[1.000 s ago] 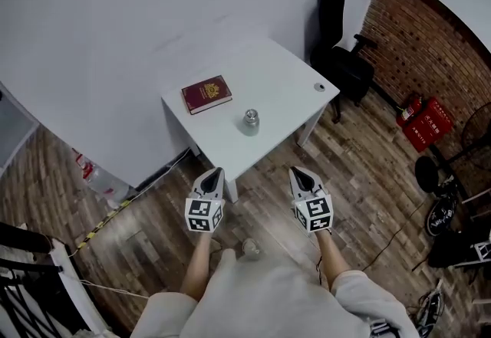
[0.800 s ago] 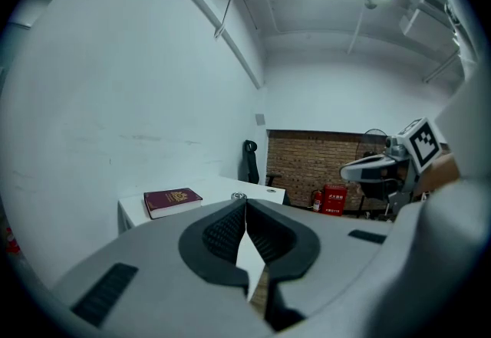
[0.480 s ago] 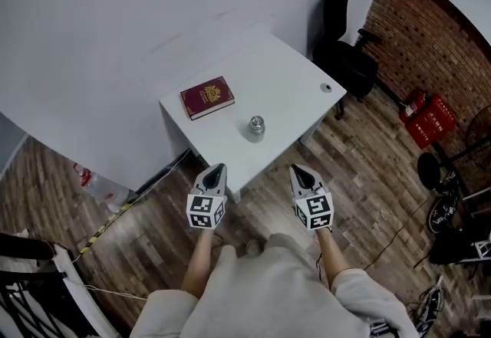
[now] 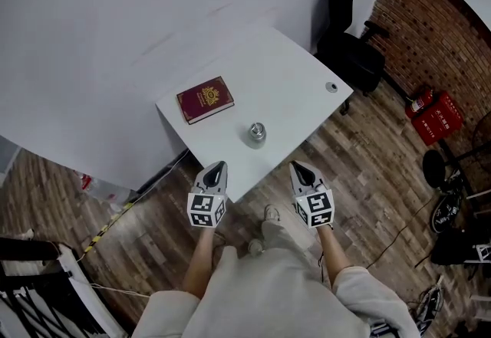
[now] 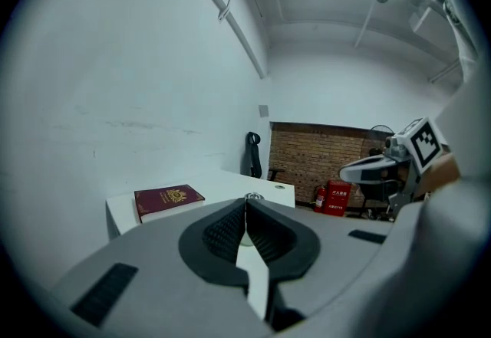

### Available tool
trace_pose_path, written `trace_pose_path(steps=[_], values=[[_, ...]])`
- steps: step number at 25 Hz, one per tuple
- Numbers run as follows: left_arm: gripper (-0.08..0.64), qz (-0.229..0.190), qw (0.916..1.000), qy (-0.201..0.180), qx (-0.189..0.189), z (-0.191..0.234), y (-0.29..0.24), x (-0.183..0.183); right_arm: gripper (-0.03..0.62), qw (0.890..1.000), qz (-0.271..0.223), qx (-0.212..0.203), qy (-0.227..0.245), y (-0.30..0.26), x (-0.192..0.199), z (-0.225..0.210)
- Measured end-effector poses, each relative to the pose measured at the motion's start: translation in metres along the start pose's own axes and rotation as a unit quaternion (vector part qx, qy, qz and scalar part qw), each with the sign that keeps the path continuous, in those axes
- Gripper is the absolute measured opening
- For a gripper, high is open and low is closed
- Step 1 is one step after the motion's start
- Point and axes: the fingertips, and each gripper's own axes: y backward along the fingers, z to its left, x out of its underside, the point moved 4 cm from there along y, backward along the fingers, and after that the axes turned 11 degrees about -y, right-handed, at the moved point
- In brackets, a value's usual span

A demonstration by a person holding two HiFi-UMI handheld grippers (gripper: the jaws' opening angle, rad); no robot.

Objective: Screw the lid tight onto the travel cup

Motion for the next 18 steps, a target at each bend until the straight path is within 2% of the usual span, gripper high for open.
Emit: trace_pose_path(steps=[18], values=[[0.008,0.051,0.9975,0.009,-0.048,0.016,-0.096,0.01,-0.001,0.996,0.033,-0.082,-0.006,-0.094,0.001,-0.072]])
